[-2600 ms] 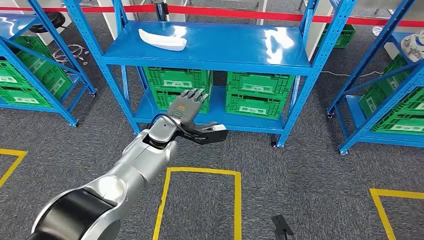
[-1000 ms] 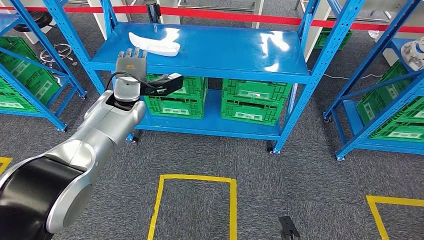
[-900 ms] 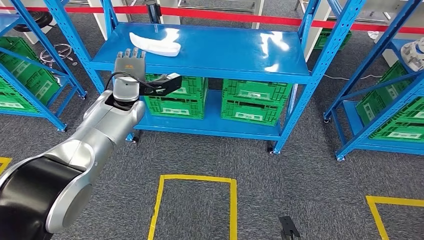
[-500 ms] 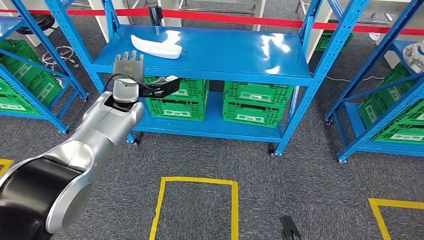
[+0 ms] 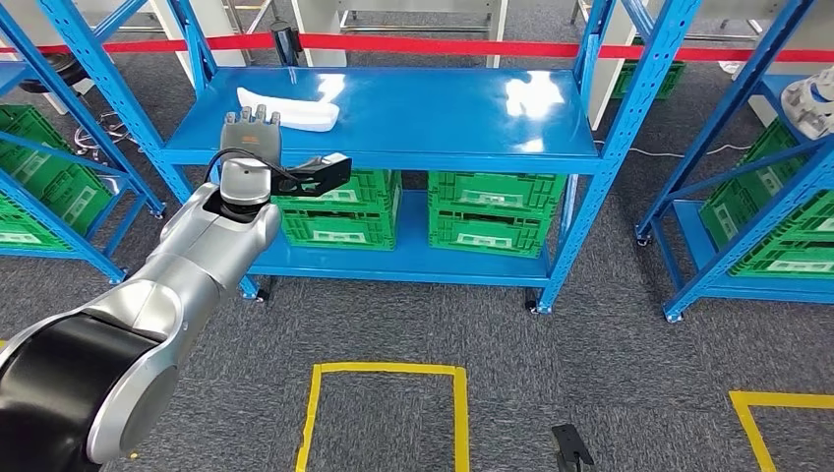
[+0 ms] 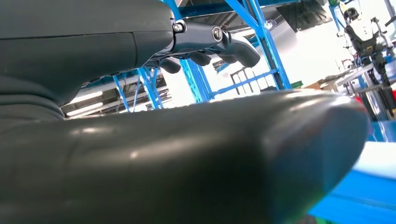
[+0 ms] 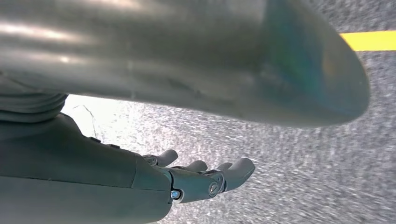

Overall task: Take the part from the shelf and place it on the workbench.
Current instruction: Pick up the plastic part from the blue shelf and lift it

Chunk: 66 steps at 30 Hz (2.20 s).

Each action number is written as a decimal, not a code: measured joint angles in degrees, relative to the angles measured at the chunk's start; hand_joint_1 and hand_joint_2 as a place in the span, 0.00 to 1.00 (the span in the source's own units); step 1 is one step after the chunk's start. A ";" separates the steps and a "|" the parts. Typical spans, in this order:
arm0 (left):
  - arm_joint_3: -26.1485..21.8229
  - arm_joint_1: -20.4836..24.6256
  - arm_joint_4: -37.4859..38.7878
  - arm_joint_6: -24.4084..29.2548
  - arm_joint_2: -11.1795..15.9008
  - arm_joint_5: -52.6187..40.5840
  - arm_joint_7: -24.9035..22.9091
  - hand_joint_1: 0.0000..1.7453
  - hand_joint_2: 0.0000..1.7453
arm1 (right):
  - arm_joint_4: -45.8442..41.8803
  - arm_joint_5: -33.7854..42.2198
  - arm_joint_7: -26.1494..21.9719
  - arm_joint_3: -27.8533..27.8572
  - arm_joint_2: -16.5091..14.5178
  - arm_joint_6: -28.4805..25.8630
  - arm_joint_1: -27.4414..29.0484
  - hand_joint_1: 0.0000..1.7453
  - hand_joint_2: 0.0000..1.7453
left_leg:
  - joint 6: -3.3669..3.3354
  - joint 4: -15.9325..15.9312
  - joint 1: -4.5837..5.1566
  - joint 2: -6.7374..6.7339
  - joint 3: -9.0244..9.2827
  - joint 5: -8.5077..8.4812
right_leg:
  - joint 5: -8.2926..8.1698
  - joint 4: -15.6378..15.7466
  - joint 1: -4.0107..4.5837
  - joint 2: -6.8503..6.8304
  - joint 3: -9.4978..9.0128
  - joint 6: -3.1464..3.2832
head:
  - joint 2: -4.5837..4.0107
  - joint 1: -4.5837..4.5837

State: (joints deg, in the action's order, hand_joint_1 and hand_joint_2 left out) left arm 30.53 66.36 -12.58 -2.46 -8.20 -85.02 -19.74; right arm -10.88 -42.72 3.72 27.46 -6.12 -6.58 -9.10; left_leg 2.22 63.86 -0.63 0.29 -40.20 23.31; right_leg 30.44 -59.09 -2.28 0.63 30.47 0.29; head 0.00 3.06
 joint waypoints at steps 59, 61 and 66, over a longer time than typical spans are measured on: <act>0.09 -1.34 0.33 -1.50 0.37 -0.19 4.51 0.00 0.75 | 0.00 -1.62 0.30 0.36 0.28 0.58 -0.55 0.00 0.00 | -0.08 6.35 0.42 0.17 -0.87 7.69 | -5.77 1.44 1.95 -0.04 4.24 2.64 | 0.00 0.33; 0.03 -1.37 0.33 -1.43 0.37 0.28 4.96 0.00 1.00 | 0.00 -1.66 0.28 0.37 0.28 0.58 -0.61 0.00 0.00 | -0.43 -1.26 0.46 0.09 1.33 2.31 | -4.85 0.92 1.98 0.05 3.70 2.22 | 0.00 0.33; -0.03 -1.52 0.31 -1.35 -0.14 0.35 5.87 0.00 0.75 | 0.00 -1.68 0.26 0.46 0.27 0.49 -0.70 0.00 0.00 | -1.47 -5.81 0.81 0.13 3.06 -0.47 | -3.97 0.66 2.15 0.06 3.61 1.49 | 0.00 0.32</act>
State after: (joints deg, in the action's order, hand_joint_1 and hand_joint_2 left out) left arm 30.51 64.83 -12.27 -3.80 -8.33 -84.67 -13.87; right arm -10.88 -44.40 3.97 27.92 -5.85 -6.09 -9.80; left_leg 0.75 58.04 0.18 0.41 -37.14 22.84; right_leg 26.47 -58.43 -0.13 0.69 34.08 1.78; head 0.00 3.38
